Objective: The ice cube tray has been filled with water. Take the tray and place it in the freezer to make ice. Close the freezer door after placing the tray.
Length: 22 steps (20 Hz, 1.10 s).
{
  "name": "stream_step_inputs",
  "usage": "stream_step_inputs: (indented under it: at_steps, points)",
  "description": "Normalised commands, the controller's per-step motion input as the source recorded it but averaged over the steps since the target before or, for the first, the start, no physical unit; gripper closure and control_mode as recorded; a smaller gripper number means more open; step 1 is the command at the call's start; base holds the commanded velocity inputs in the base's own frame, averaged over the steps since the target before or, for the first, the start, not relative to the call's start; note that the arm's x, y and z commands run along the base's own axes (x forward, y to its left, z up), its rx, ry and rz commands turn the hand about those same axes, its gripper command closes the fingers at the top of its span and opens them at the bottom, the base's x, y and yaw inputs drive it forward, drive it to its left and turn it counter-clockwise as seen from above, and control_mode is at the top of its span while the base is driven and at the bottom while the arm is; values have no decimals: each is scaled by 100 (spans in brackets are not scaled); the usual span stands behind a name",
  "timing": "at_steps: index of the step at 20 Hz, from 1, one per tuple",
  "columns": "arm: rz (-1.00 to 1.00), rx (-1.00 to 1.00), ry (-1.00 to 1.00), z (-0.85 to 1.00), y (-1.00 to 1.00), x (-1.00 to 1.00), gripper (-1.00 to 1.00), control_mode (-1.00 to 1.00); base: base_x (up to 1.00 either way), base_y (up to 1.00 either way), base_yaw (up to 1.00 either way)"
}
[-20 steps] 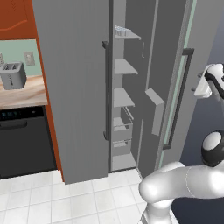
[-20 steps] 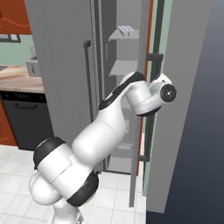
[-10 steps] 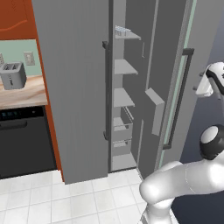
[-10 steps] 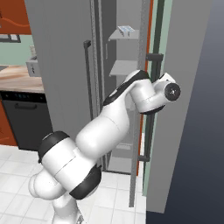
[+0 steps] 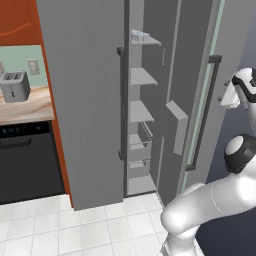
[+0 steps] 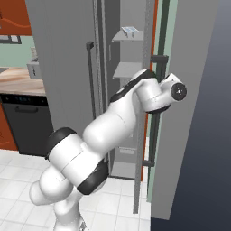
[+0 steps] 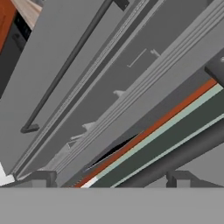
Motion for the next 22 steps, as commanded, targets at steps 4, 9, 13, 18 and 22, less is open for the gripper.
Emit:
stream_step_inputs:
  at_steps: [4,9,13,18,22]
  points:
    - [9,0,0,-11,-8,16,-100,-100,0,0,0]
    - [11,0,0,-7,-5,15,-100,-100,0,0,0]
    - [10,0,3,-3,-1,20,-100,-100,0,0,0]
    - [10,0,5,-4,0,25,-100,-100,0,0,0]
    - [8,0,6,-6,0,31,-100,-100,0,0,0]
